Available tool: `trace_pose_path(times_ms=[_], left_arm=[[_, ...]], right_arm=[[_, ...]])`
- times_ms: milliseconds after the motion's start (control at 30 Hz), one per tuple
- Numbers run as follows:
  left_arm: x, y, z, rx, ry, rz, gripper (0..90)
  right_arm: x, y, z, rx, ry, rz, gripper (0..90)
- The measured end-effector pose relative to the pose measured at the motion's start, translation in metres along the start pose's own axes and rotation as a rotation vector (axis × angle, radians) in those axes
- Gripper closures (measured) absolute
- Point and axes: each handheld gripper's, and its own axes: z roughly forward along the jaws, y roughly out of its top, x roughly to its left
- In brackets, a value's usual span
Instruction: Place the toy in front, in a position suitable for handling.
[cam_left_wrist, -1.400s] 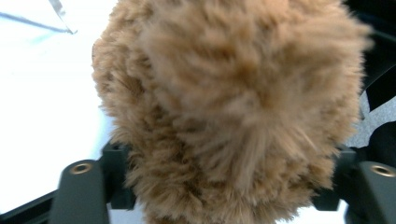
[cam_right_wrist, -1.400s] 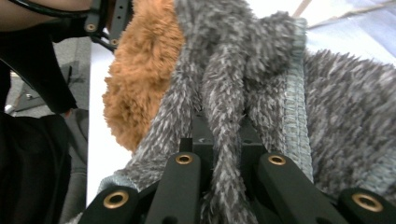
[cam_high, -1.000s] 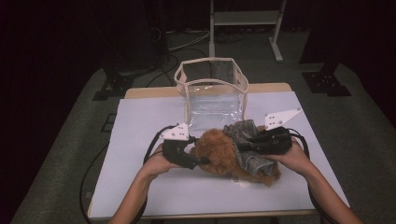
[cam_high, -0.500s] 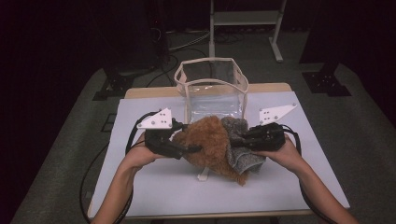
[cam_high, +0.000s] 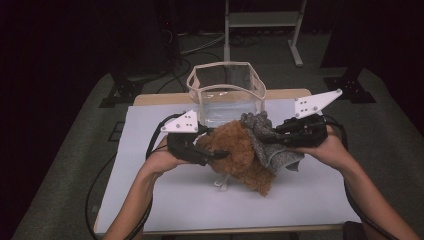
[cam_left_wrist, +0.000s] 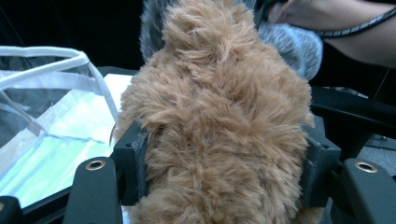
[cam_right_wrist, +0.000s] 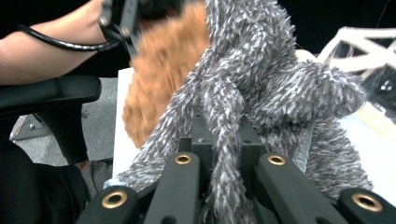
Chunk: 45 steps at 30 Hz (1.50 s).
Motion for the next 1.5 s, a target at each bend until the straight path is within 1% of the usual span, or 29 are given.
trace_pose_path(times_ms=[100, 200, 267, 300, 333, 400, 500, 533, 600, 633, 667, 767, 867, 1067, 1167, 1233, 1300, 1367, 1500], left_arm=[[-0.001, 0.006, 0.008, 0.011, -0.001, 0.013, 34.2], [0.000, 0.011, 0.014, 0.021, -0.004, 0.025, 34.1], [-0.001, 0.014, 0.019, 0.021, -0.004, 0.026, 34.1], [-0.001, 0.016, 0.024, 0.024, -0.008, 0.032, 34.1], [-0.001, 0.016, 0.024, 0.024, -0.008, 0.032, 34.1], [-0.001, 0.020, 0.029, 0.024, -0.012, 0.034, 34.1], [-0.003, 0.025, 0.037, 0.028, -0.016, 0.048, 33.3], [-0.003, 0.027, 0.039, 0.035, -0.014, 0.051, 32.6], [-0.003, 0.027, 0.045, 0.062, -0.008, 0.059, 30.5], [-0.002, 0.026, 0.048, 0.070, -0.008, 0.060, 27.9], [-0.002, 0.026, 0.051, 0.070, -0.010, 0.055, 27.9], [0.001, 0.025, 0.054, 0.063, -0.015, 0.047, 25.3], [0.001, 0.026, 0.056, 0.072, -0.015, 0.053, 23.6], [0.000, 0.027, 0.058, 0.081, -0.004, 0.063, 20.0], [0.000, 0.027, 0.054, 0.080, 0.008, 0.060, 16.4], [0.001, 0.024, 0.049, 0.069, 0.006, 0.044, 15.0], [0.003, 0.019, 0.044, 0.076, 0.001, 0.031, 14.4], [0.004, 0.013, 0.043, 0.068, -0.006, 0.022, 17.5], [0.006, 0.004, 0.039, 0.042, -0.008, -0.015, 17.3]], right_arm=[[0.003, 0.017, -0.005, 0.006, 0.006, -0.032, 81.9], [0.007, 0.033, -0.002, 0.053, 0.004, -0.075, 81.9], [0.009, 0.043, -0.001, 0.075, 0.002, -0.093, 81.9], [0.010, 0.052, 0.002, 0.098, -0.005, -0.112, 81.9], [0.010, 0.052, 0.002, 0.098, -0.005, -0.112, 81.9], [0.011, 0.061, 0.004, 0.117, -0.011, -0.126, 81.8], [0.010, 0.069, 0.008, 0.150, -0.025, -0.132, 81.9], [0.009, 0.069, 0.010, 0.169, -0.031, -0.121, 81.9], [0.005, 0.063, 0.013, 0.214, -0.042, -0.108, 82.0], [0.000, 0.054, 0.013, 0.245, -0.049, -0.082, 82.3], [0.000, 0.054, 0.013, 0.245, -0.049, -0.082, 82.3], [-0.009, 0.041, 0.009, 0.243, -0.046, -0.045, 82.6], [-0.013, 0.033, 0.006, 0.234, -0.040, -0.020, 82.7], [-0.015, 0.026, 0.003, 0.230, -0.042, -0.011, 82.8], [-0.016, 0.022, 0.001, 0.229, -0.046, -0.003, 82.8], [-0.017, 0.019, -0.001, 0.232, -0.051, 0.002, 82.9], [-0.018, 0.016, -0.003, 0.226, -0.051, 0.014, 82.9], [-0.018, 0.016, -0.003, 0.224, -0.054, 0.009, 82.8], [-0.016, 0.019, 0.002, 0.238, -0.052, -0.005, 82.8]])
